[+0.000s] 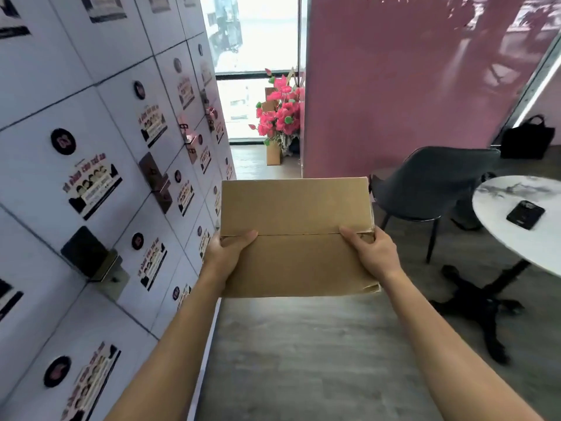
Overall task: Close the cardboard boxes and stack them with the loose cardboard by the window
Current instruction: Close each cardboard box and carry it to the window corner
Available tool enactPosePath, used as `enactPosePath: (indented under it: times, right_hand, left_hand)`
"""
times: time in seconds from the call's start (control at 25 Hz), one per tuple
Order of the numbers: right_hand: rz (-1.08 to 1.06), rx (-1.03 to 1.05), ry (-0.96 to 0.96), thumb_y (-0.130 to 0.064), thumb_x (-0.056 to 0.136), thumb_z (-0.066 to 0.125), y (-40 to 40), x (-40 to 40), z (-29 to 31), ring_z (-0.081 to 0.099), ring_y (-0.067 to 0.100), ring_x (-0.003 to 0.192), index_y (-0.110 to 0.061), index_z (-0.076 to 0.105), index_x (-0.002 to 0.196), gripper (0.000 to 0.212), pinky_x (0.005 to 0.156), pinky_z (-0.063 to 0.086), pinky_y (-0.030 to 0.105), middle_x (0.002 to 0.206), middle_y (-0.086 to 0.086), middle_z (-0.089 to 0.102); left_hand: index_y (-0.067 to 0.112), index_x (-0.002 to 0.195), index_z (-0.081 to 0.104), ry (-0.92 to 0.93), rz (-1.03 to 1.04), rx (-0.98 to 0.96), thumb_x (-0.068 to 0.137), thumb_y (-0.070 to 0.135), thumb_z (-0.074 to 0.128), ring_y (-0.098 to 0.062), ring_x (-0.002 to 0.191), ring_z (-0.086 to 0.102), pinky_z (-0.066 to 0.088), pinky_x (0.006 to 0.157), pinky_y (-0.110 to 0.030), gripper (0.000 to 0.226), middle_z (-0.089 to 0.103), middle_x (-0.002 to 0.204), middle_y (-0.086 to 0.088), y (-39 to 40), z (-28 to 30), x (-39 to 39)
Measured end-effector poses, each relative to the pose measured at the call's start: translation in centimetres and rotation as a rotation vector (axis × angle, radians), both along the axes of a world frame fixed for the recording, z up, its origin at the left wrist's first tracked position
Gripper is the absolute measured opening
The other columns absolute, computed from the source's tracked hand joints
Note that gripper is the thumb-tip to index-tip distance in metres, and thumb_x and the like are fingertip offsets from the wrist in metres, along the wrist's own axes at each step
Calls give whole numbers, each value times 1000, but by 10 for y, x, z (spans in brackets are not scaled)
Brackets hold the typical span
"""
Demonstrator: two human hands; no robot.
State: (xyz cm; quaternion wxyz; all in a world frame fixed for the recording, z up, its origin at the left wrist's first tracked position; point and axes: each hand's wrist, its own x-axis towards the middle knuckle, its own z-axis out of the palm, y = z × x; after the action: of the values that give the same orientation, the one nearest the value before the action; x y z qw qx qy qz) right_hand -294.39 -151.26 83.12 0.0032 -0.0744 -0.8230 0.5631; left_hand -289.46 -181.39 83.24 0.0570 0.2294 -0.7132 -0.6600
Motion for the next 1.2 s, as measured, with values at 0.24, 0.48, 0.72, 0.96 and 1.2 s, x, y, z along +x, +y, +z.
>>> enactPosePath:
  times: [0.24, 0.48, 0.72, 0.96, 1.2]
  right_hand:
    - [-1, -27, 6, -80, 64, 68, -22, -175, -31, 64, 20, 98, -28, 63, 112, 71, 88, 53, 40, 102, -7, 67]
    - [130, -44, 7, -82, 59, 68, -73, -367, -29, 65, 17, 95, -24, 67, 117, 81, 80, 51, 33, 104, -6, 70]
    - [255, 7, 20, -78, 63, 73, -158, -543, -32, 67, 13, 94, -27, 69, 115, 73, 79, 53, 31, 99, -11, 71]
    - [182, 48, -22, -74, 65, 75, -222, -702, -42, 67, 16, 99, -27, 69, 112, 67, 91, 55, 41, 104, -9, 73]
    - [82, 32, -40, -74, 65, 75, -247, -853, -40, 67, 13, 97, -31, 69, 105, 59, 87, 55, 37, 94, -18, 71]
  left_hand:
    - [30, 122, 57, -36, -25, -45, 60, 66, 86, -12, 94, 67, 54, 62, -24, 77, 69, 109, 8, -27, -17, -180]
    - [30, 123, 58, -53, 90, -42, 53, 65, 90, -16, 96, 69, 58, 70, -29, 84, 71, 110, 5, -69, -13, -326]
    - [31, 116, 55, -68, 228, -3, 52, 63, 87, -15, 96, 66, 55, 72, -30, 78, 66, 108, 8, -141, -33, -467]
    - [30, 110, 61, -87, 187, 56, 57, 58, 91, -20, 97, 70, 60, 82, -39, 67, 70, 110, 2, -213, -53, -646]
    - [34, 108, 60, -80, 87, 46, 45, 73, 87, -12, 93, 69, 57, 61, -22, 79, 69, 106, 10, -247, -49, -818]
